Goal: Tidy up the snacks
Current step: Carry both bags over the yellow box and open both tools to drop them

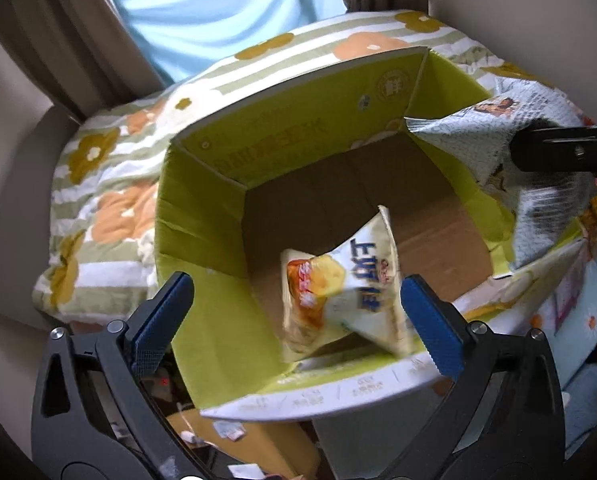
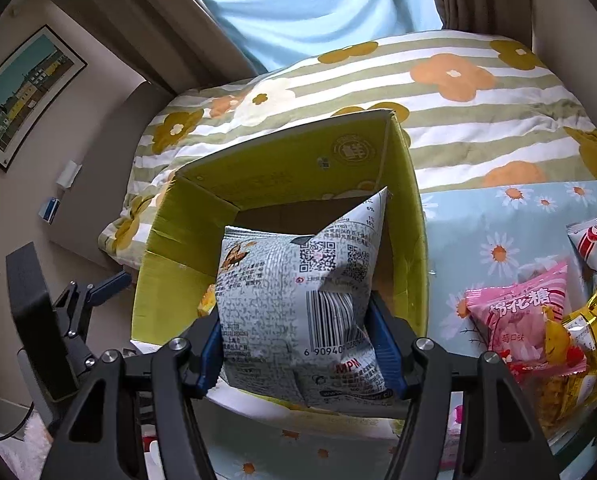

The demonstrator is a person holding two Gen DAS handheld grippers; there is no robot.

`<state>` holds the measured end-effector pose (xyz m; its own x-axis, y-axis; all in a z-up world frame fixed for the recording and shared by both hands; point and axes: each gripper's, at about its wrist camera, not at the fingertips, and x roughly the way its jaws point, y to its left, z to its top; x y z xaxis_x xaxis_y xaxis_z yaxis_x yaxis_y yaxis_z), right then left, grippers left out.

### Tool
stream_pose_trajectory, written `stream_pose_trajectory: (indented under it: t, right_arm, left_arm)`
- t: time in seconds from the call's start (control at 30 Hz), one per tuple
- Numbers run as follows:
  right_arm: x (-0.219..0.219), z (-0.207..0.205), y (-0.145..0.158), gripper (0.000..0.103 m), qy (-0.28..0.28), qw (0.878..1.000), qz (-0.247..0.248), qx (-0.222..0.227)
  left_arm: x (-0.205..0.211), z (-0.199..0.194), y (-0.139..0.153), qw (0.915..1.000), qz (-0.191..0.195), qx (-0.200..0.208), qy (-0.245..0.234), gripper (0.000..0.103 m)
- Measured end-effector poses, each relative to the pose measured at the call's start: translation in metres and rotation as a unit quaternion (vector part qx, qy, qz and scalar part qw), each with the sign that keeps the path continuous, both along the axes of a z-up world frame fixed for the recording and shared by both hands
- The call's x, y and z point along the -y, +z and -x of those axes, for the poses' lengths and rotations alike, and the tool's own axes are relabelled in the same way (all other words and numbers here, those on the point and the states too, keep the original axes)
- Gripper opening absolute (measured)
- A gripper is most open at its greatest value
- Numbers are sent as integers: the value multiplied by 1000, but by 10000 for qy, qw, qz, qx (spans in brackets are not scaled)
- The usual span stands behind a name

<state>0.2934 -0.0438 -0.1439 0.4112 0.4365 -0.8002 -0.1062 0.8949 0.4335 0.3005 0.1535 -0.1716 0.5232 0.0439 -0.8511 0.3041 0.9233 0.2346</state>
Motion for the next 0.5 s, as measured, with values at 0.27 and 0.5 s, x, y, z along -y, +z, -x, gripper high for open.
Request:
stream_pose_trajectory:
  t: [0.27,0.5]
  right_arm:
    - [-10,4,-1,60,164,9995,280,20]
    - [-18,4,-1,102,194,9990,255,315]
  left_arm:
    - [-18,24,19,9985,196,86,510,103]
    - [-37,38,30,9941,604,143,888,103]
